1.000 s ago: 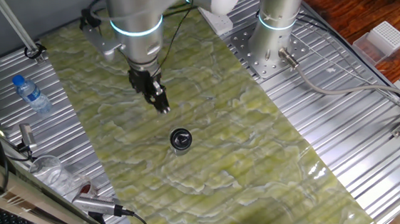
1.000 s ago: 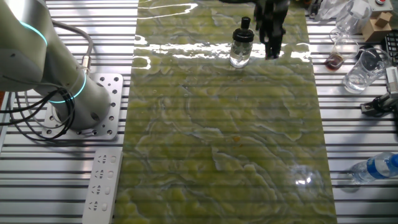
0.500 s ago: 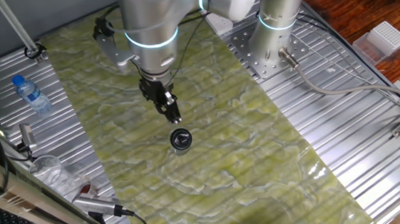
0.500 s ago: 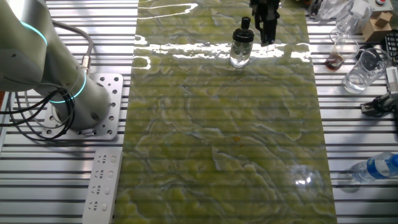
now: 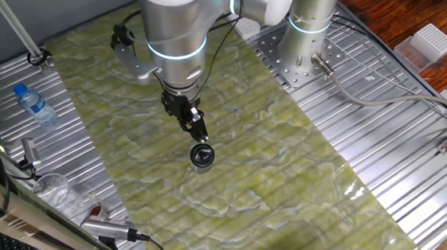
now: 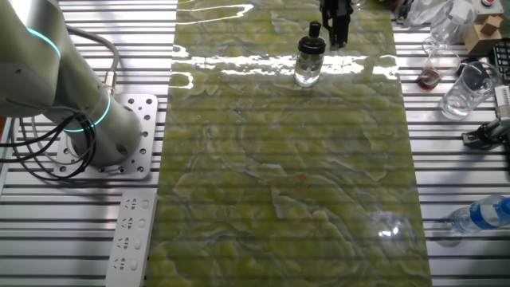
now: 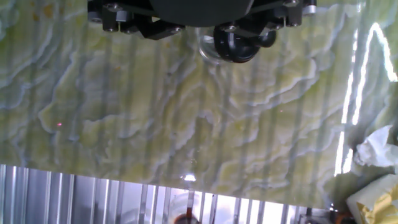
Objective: Screw the lid onto the jar
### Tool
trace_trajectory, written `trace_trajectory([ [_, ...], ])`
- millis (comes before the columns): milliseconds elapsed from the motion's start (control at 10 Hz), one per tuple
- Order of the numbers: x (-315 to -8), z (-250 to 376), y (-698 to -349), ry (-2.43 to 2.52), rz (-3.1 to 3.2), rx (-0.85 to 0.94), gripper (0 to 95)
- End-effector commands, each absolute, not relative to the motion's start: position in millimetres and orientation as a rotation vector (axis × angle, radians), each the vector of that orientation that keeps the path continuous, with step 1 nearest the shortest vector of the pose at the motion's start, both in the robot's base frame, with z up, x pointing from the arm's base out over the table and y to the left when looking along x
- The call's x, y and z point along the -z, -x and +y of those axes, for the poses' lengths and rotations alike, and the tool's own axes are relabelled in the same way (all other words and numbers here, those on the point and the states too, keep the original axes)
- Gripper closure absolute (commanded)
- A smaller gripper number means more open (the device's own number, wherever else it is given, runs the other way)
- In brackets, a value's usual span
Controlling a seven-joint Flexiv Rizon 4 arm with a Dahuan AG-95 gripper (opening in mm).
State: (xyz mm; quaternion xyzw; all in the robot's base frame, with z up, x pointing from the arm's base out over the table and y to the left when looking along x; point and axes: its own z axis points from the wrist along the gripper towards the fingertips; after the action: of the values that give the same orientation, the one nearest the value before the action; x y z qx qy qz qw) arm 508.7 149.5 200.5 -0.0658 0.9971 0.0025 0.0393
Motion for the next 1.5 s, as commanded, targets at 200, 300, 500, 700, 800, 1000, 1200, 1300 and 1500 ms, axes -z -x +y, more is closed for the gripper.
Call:
trace_trajectory([
  [200, -200.7, 149.6, -508.7, 0.212, 3.058, 0.010, 19.0],
  [300, -200.7, 149.6, -508.7, 0.196, 3.054, 0.019, 19.0],
  [500, -200.7, 149.6, -508.7, 0.275, 3.039, 0.119, 38.0],
  [700, -200.7, 149.6, -508.7, 0.438, 3.032, 0.149, 19.0],
  [800, -200.7, 149.6, -508.7, 0.482, 3.033, 0.147, 19.0],
  [1000, -200.7, 149.6, -508.7, 0.610, 3.019, 0.151, 0.0],
  [1200, -200.7, 149.6, -508.7, 0.661, 3.010, 0.151, 0.0],
  [1300, -200.7, 149.6, -508.7, 0.658, 3.016, 0.147, 0.0],
  [1500, -200.7, 149.6, -508.7, 0.614, 3.039, 0.134, 0.0],
])
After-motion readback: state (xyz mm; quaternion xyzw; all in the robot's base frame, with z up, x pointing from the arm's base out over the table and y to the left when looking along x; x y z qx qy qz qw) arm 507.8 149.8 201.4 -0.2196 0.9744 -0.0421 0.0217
